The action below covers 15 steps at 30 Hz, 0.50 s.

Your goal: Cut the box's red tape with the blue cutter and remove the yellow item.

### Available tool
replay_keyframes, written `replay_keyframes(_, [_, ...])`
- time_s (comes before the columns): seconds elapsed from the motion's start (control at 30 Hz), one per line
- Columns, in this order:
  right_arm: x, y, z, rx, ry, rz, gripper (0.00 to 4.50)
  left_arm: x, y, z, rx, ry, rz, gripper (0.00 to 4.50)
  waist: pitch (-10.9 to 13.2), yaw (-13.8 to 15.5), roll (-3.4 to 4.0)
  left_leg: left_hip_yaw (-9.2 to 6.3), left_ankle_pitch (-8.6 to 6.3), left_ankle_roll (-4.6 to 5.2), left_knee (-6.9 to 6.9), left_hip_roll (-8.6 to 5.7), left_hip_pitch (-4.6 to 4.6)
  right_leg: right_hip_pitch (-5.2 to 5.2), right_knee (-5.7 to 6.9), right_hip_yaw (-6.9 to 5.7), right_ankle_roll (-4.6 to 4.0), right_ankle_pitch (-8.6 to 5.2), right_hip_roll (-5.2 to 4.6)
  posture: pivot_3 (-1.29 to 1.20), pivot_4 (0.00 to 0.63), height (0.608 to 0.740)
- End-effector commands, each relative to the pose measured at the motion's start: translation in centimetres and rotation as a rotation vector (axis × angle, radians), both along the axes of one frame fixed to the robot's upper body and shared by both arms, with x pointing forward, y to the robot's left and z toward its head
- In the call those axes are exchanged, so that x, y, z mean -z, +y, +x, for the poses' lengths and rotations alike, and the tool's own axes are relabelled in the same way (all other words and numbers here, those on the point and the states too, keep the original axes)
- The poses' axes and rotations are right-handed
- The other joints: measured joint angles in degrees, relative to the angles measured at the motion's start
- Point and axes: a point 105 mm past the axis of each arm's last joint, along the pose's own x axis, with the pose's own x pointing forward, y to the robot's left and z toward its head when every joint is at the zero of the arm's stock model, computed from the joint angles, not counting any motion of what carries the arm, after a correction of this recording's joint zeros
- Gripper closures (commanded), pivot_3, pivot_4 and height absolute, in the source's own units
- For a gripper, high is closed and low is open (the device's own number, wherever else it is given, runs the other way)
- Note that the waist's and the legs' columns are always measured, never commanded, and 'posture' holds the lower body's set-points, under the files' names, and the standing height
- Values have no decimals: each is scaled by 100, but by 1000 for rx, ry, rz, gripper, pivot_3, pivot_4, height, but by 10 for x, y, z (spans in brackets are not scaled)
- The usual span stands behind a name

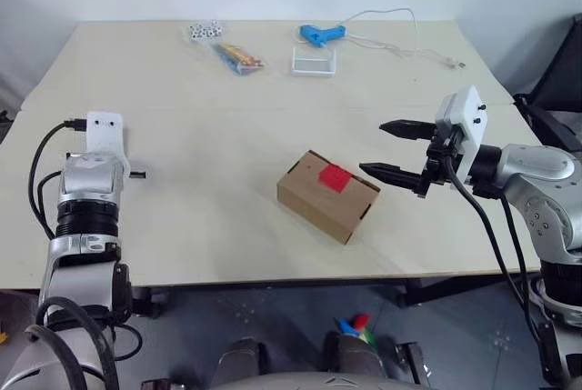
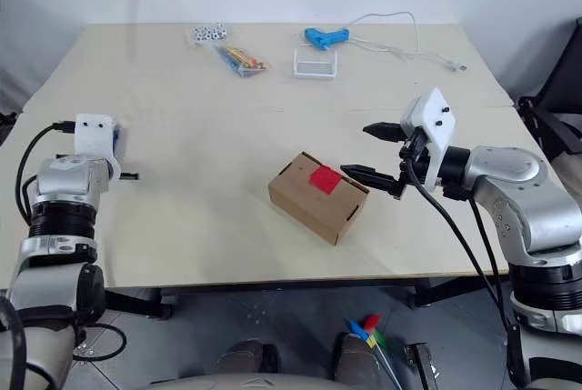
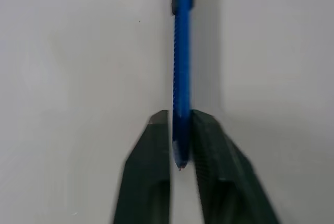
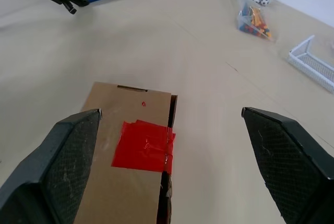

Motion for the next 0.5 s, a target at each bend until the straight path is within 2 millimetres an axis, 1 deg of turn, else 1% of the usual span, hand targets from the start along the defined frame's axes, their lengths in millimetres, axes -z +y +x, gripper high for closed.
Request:
replay_keyframes(0.03, [-12, 0, -1, -3, -52, -2, 0, 9, -5, -2, 15, 43, -7, 2650, 0, 13, 0, 0, 0, 0, 0, 0, 0, 0, 0, 0, 0, 0, 0, 0, 150, 740])
replay_keyframes(0.1, [-12, 0, 0, -3, -53, -2, 0, 9, -6, -3, 14, 53, -4, 2095, 0, 34, 0, 0, 0, 0, 1, 0, 0, 0, 1, 1, 0, 0, 0, 0, 150, 740])
replay_keyframes(0.17, [-12, 0, 0, -3, -53, -4, 0, 8, -6, -2, 13, 47, -6, 1434, 0, 64, 0, 1, 0, 0, 1, 0, 0, 0, 0, 1, 0, 0, 0, 0, 150, 740])
replay_keyframes(0.2, [-12, 0, 0, -3, -53, -6, 0, 6, -4, -2, 0, 27, -41, 1200, 0, 79, 0, 1, 0, 0, 1, 0, 0, 0, 0, 1, 0, 0, 0, 0, 150, 740])
replay_keyframes(0.3, [-13, -1, 0, -4, -52, -9, 0, 3, -3, -3, -25, -2, -126, 1200, 0, 102, 0, 1, 0, 0, 4, 1, 0, 0, 0, 2, 0, 0, 0, 0, 150, 740])
replay_keyframes(0.5, [-12, 1, 0, -16, -44, -14, 0, 5, -5, -4, -51, 39, -296, 1200, 0, 108, 0, 1, 0, 0, 4, 0, -1, 0, 1, 0, 0, 0, 0, 0, 150, 740])
